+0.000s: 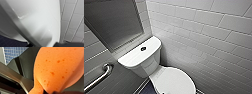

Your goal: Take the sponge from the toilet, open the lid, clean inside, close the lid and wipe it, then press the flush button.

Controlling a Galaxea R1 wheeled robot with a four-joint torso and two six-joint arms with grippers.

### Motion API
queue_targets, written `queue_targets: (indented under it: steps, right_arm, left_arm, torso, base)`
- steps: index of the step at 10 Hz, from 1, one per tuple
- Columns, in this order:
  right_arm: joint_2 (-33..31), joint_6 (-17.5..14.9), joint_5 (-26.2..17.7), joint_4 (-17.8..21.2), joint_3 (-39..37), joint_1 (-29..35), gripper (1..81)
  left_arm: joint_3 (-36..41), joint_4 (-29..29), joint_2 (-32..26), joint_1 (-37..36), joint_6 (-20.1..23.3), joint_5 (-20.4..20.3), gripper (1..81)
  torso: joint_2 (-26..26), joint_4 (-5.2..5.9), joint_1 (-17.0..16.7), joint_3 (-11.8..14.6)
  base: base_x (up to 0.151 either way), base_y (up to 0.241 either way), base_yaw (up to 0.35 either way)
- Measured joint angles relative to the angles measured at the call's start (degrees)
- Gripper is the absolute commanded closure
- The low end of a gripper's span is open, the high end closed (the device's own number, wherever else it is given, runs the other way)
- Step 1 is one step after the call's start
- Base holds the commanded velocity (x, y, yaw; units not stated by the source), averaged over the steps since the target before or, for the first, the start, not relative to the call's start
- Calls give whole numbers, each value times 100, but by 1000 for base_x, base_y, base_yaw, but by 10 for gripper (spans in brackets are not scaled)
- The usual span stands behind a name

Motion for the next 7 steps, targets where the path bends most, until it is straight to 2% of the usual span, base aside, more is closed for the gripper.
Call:
queue_targets:
  steps: [1,7]
  right_arm:
    - [9,2,7,0,0,-5,811]
    - [15,0,-15,-2,33,-7,811]
  left_arm:
    - [0,2,-5,-55,-6,-286,10]
    - [286,26,-327,-57,-286,-778,10]
  torso:
    - [-2,0,0,-2]
    - [-2,0,0,-5]
  base:
    - [0,0,0]
    - [0,0,0]
